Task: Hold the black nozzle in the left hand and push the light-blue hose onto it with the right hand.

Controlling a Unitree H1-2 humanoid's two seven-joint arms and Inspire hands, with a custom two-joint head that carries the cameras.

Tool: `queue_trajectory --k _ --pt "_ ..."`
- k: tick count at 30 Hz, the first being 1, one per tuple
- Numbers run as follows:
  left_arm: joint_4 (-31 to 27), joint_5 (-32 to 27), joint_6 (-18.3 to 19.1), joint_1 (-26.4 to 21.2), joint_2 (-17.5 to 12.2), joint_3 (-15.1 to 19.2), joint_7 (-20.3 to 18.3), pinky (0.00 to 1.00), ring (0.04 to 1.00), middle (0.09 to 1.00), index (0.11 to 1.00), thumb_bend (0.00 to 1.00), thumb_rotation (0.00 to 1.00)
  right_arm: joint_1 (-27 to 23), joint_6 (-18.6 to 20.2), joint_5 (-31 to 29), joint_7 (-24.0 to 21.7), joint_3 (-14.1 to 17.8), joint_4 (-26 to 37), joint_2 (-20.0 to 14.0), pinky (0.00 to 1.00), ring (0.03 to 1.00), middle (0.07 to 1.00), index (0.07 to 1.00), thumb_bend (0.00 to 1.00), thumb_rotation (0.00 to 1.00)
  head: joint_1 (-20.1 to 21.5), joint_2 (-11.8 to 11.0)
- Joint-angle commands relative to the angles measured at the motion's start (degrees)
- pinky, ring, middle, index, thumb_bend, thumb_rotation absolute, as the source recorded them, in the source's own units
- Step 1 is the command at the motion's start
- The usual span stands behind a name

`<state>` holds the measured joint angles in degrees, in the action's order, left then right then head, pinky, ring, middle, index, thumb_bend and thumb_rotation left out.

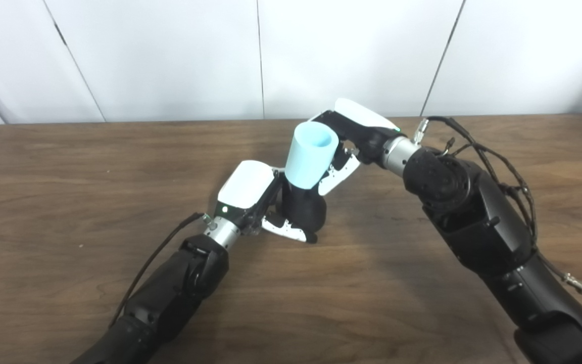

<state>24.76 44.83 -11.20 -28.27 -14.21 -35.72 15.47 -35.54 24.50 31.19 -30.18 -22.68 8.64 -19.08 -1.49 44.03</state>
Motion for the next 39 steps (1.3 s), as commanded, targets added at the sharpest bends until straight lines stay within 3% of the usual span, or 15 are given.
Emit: queue_trajectory --k 1,6,9,10,11,13,16,23,29,33,36,39 --pt "2.14 0.95 0.59 6.24 0.20 -4.56 -10.05 0.30 0.384 0.410 0.496 0.52 0.00 -0.41 0.05 1.94 -2.06 -2.31 -1.78 -1.45 0.30 0.420 0.482 0.495 0.52 0.00 -0.04 0.02" --pt "2.12 1.09 0.49 6.27 0.04 -4.62 -9.85 0.32 0.399 0.416 0.498 0.52 0.00 -0.51 1.60 1.10 -2.03 -1.09 -0.70 -1.58 0.32 0.435 0.490 0.486 0.52 0.00 -0.11 0.00" --pt "2.35 1.06 0.20 6.32 -0.07 -4.58 -9.60 0.31 0.389 0.408 0.497 0.52 0.00 -0.10 2.15 0.83 -0.94 0.47 0.17 -1.03 0.37 0.468 0.487 0.639 0.55 0.00 0.02 -0.09" --pt "2.23 0.93 0.27 6.36 -0.14 -4.54 -9.80 0.31 0.384 0.407 0.497 0.52 0.00 -0.02 2.27 1.52 -0.74 0.96 0.56 -0.77 0.42 0.544 0.622 0.754 0.77 0.11 0.06 -0.12" --pt "2.15 0.83 0.32 6.38 -0.20 -4.51 -9.95 0.31 0.384 0.408 0.497 0.52 0.00 0.03 2.34 2.10 -0.70 1.30 0.82 -0.58 0.45 0.606 0.708 0.811 0.85 0.17 0.06 -0.12" --pt "2.19 0.92 0.23 6.33 -0.34 -4.58 -10.01 0.31 0.384 0.407 0.498 0.52 0.00 -0.11 2.33 3.46 -0.08 1.31 1.02 -0.45 0.50 0.685 0.795 0.865 0.93 0.23 0.10 -0.20" --pt "2.28 0.76 0.29 6.30 -0.42 -4.51 -10.23 0.30 0.377 0.404 0.497 0.52 0.00 -0.26 2.06 4.07 0.85 1.86 1.03 -0.25 0.59 0.774 0.858 0.909 0.94 0.25 0.12 -0.23" --pt "2.67 0.57 -0.08 6.29 -0.40 -4.38 -9.78 0.28 0.369 0.403 0.495 0.52 0.00 -0.14 0.96 3.29 1.42 3.27 0.67 -0.04 0.58 0.780 0.883 0.954 0.99 0.27 0.24 -0.29" --pt "2.67 0.54 0.07 6.17 -0.35 -4.40 -10.03 0.29 0.379 0.408 0.496 0.52 0.00 -0.13 0.57 2.91 0.54 3.14 0.66 -0.64 0.58 0.777 0.875 0.932 0.99 0.27 0.30 -0.30" --pt "3.02 0.37 -0.33 6.17 -0.20 -4.27 -9.45 0.30 0.377 0.406 0.494 0.52 0.00 -0.24 2.28 4.24 -3.54 3.82 0.64 -0.99 0.64 0.873 0.949 0.991 0.97 0.22 0.21 -0.33" --pt "3.24 0.46 -0.59 6.20 -0.22 -4.22 -8.99 0.29 0.371 0.407 0.495 0.52 0.00 0.12 2.42 12.05 -10.96 6.92 1.93 0.14 0.75 0.966 0.995 1.000 0.89 0.11 0.21 -0.33" --pt "3.36 0.52 -0.59 6.17 -0.22 -4.14 -8.83 0.30 0.385 0.414 0.496 0.52 0.00 -0.52 2.41 20.46 -17.88 6.91 3.52 -1.07 0.75 0.979 1.000 1.000 0.86 0.04 0.20 -0.43"
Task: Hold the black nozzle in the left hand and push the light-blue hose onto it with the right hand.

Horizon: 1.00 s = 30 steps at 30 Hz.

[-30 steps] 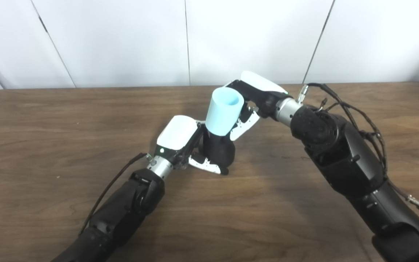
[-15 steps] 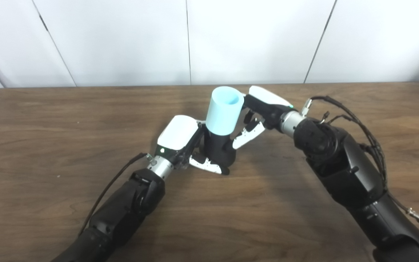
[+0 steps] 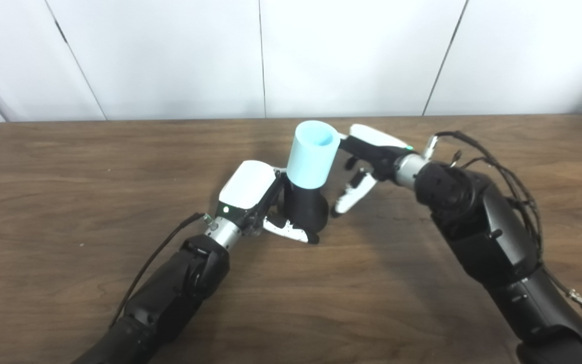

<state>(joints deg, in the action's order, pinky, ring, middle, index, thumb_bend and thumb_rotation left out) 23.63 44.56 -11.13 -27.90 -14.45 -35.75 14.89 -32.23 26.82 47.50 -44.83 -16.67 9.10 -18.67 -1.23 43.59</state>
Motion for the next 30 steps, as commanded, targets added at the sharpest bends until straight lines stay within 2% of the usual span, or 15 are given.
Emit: queue_trajectory --k 1,6,8,10,11,15,18,20,22,26,27,30 --pt "4.56 0.71 -0.70 5.78 0.03 -4.04 -8.23 0.30 0.388 0.414 0.496 0.52 0.00 -4.15 0.10 5.30 -5.10 0.76 3.51 -2.22 0.74 0.987 1.000 1.000 0.87 0.03 0.02 -0.01" --pt "4.59 0.53 -0.47 5.65 -0.02 -3.96 -8.73 0.33 0.404 0.417 0.496 0.52 0.00 -5.55 0.08 5.85 -12.33 0.82 5.85 -5.72 0.73 1.000 1.000 1.000 0.92 0.02 0.17 -0.10" --pt "4.65 0.45 -0.49 5.62 -0.01 -3.94 -8.76 0.34 0.409 0.416 0.497 0.52 0.00 -5.83 0.06 5.48 -13.99 1.07 6.95 -6.70 0.73 0.998 1.000 1.000 0.92 0.02 0.24 -0.17" --pt "4.63 0.43 -0.41 5.64 0.02 -3.93 -8.78 0.32 0.399 0.410 0.497 0.52 0.00 -5.57 -0.24 4.15 -13.14 1.57 8.30 -7.77 0.78 0.993 1.000 1.000 0.90 0.01 0.29 -0.29" --pt "4.60 0.54 -0.35 5.62 0.02 -3.99 -8.75 0.32 0.396 0.409 0.497 0.52 0.00 -4.97 -1.75 3.21 -10.92 2.08 8.83 -8.28 0.79 0.991 1.000 1.000 0.90 0.00 0.29 -0.29" --pt "4.38 0.74 -0.15 5.61 0.00 -4.12 -8.91 0.31 0.392 0.407 0.495 0.52 0.00 -2.65 -7.04 -1.34 -2.93 5.04 10.24 -8.41 0.73 0.952 1.000 1.000 0.83 0.00 0.29 -0.29" --pt "4.69 0.72 -0.32 5.46 0.01 -4.15 -8.92 0.31 0.396 0.413 0.496 0.52 0.00 -0.75 -9.17 -7.68 2.49 8.82 12.61 -6.20 0.72 0.918 0.975 0.948 0.74 0.00 0.32 -0.38" --pt "4.86 0.68 -0.49 5.44 0.02 -4.13 -8.75 0.31 0.397 0.412 0.496 0.52 0.00 0.43 -10.09 -13.19 5.00 11.34 13.84 -4.64 0.76 0.898 0.939 0.901 0.70 0.08 0.32 -0.38" --pt "5.20 0.77 -0.76 5.39 0.07 -4.17 -8.40 0.31 0.403 0.415 0.496 0.52 0.00 1.36 -11.17 -16.20 6.83 12.40 14.54 -4.11 0.78 0.887 0.921 0.879 0.68 0.17 0.48 -0.54" --pt "5.89 0.99 -1.07 5.29 0.25 -4.18 -7.87 0.32 0.404 0.412 0.497 0.52 0.00 3.38 -15.42 -18.76 11.25 13.08 15.21 -4.25 0.76 0.862 0.880 0.857 0.66 0.48 0.22 -0.71" --pt "5.93 0.97 -1.18 5.28 0.27 -4.13 -7.82 0.32 0.403 0.411 0.497 0.52 0.00 3.85 -16.42 -19.25 12.06 13.11 15.40 -4.50 0.76 0.861 0.876 0.857 0.65 0.53 0.22 -0.71" --pt "6.04 0.76 -1.28 5.24 0.29 -3.97 -8.04 0.30 0.393 0.411 0.497 0.52 0.00 4.87 -19.11 -19.60 13.46 12.47 15.75 -5.77 0.78 0.881 0.890 0.887 0.64 0.76 0.44 -0.72"
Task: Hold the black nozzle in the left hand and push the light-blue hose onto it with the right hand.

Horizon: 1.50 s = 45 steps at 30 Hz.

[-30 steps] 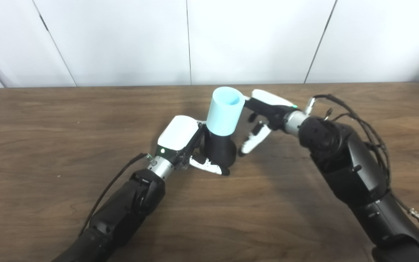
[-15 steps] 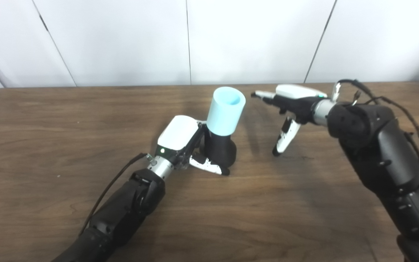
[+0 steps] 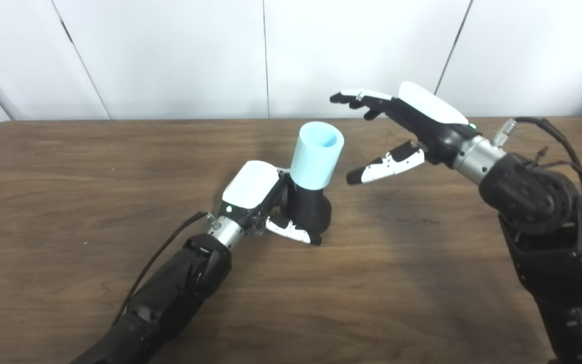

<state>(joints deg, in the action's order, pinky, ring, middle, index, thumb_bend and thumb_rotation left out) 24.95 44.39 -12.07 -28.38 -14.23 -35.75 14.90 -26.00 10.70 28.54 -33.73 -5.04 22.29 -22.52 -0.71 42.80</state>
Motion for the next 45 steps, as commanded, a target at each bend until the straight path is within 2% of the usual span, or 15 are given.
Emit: queue_trajectory --k 1,4,8,13,16,18,24,28,32,45 --pt "4.74 0.85 -0.29 5.70 0.07 -3.97 -8.27 0.30 0.391 0.410 0.497 0.52 0.00 -1.22 -3.98 -0.59 2.52 0.43 2.56 -2.43 0.80 0.894 0.898 0.897 0.64 0.80 -0.08 0.07" --pt "4.33 1.01 0.25 5.67 -0.02 -4.16 -8.93 0.33 0.418 0.417 0.497 0.52 0.00 -1.17 -6.15 -1.10 2.32 -0.64 2.43 -3.56 0.85 0.941 0.934 0.930 0.65 0.92 -0.22 0.08" --pt "4.17 0.94 0.41 5.65 0.04 -4.22 -9.16 0.32 0.407 0.416 0.495 0.52 0.00 -1.42 -9.79 -1.29 1.80 -2.53 2.16 -5.19 0.90 0.985 0.978 0.972 0.68 0.99 -0.24 0.09" --pt "4.66 1.07 0.25 5.52 0.17 -4.22 -8.59 0.33 0.414 0.422 0.497 0.52 0.00 -1.61 -12.56 0.06 1.22 -4.80 1.61 -6.58 0.97 1.000 1.000 0.999 0.70 1.00 -0.30 0.04" --pt "4.80 1.17 -0.07 5.56 0.17 -4.19 -8.01 0.31 0.399 0.412 0.497 0.52 0.00 -1.65 -13.02 0.10 0.83 -5.63 1.35 -6.84 1.00 1.000 1.000 1.000 0.75 1.00 -0.30 0.07" --pt "5.03 1.16 -0.32 5.53 0.19 -4.19 -7.79 0.31 0.408 0.415 0.498 0.52 0.00 -1.73 -13.42 0.30 0.65 -6.26 1.24 -7.12 1.00 1.000 1.000 1.000 0.76 1.00 -0.24 0.07" --pt "4.86 1.09 0.00 5.48 0.26 -4.18 -8.21 0.31 0.396 0.413 0.496 0.52 0.00 -2.00 -13.09 1.08 -0.37 -7.73 1.43 -7.41 1.00 1.000 1.000 1.000 0.70 0.98 -0.31 0.09" --pt "4.77 1.19 0.21 5.47 0.26 -4.21 -8.30 0.31 0.397 0.409 0.497 0.52 0.00 -2.29 -13.19 1.38 -0.96 -8.59 1.34 -7.30 1.00 1.000 1.000 1.000 0.73 1.00 -0.32 0.12" --pt "4.56 1.16 0.43 5.44 0.26 -4.18 -8.50 0.31 0.402 0.411 0.497 0.52 0.00 -2.55 -14.01 1.70 -1.08 -9.56 0.63 -7.10 1.00 1.000 1.000 1.000 0.80 1.00 -0.31 0.12" --pt "5.08 1.11 -0.22 5.36 0.58 -4.22 -7.70 0.30 0.383 0.408 0.497 0.52 0.00 -3.73 -13.46 1.97 -1.83 -10.80 0.64 -6.65 1.00 1.000 1.000 1.000 0.81 1.00 -0.53 0.15"
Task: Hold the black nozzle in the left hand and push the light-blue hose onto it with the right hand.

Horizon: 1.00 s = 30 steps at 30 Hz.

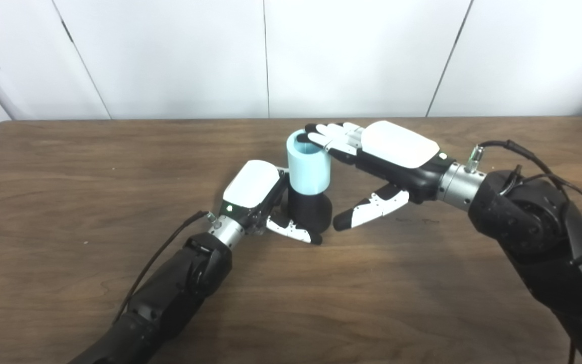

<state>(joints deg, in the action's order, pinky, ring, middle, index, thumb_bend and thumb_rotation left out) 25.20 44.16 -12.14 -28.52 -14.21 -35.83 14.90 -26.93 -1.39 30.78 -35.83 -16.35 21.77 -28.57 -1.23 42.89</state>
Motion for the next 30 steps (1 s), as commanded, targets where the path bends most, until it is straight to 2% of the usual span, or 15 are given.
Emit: queue_trajectory --k 1,7,19,22,30 --pt "4.95 1.34 -0.29 5.50 0.59 -4.13 -7.52 0.29 0.375 0.405 0.496 0.52 0.00 -2.87 -1.29 -0.25 0.29 0.55 1.18 -0.60 1.00 1.000 1.000 1.000 0.80 1.00 -0.01 0.06" --pt "4.53 1.21 0.57 5.48 0.53 -4.12 -8.65 0.30 0.378 0.405 0.495 0.52 0.00 -2.97 -1.46 -1.20 1.34 1.47 0.79 -0.23 1.00 1.000 1.000 1.000 0.76 0.99 0.00 -0.01" --pt "4.62 1.23 0.25 5.59 0.30 -4.14 -8.18 0.32 0.399 0.413 0.497 0.52 0.00 -1.98 -1.84 -0.90 2.16 2.67 1.38 -0.09 1.00 1.000 1.000 1.000 0.67 0.97 0.04 0.09" --pt "4.34 1.03 0.33 5.64 0.12 -4.13 -8.62 0.33 0.411 0.417 0.498 0.52 0.00 -1.08 -2.15 -0.11 2.33 2.85 1.65 -0.41 1.00 1.000 1.000 1.000 0.68 0.96 0.04 0.17" --pt "4.21 1.06 0.16 5.63 -0.13 -4.15 -8.24 0.32 0.405 0.415 0.497 0.52 0.00 0.88 -2.93 1.14 1.76 2.85 1.91 -1.12 1.00 1.000 1.000 1.000 0.72 1.00 0.06 0.39"
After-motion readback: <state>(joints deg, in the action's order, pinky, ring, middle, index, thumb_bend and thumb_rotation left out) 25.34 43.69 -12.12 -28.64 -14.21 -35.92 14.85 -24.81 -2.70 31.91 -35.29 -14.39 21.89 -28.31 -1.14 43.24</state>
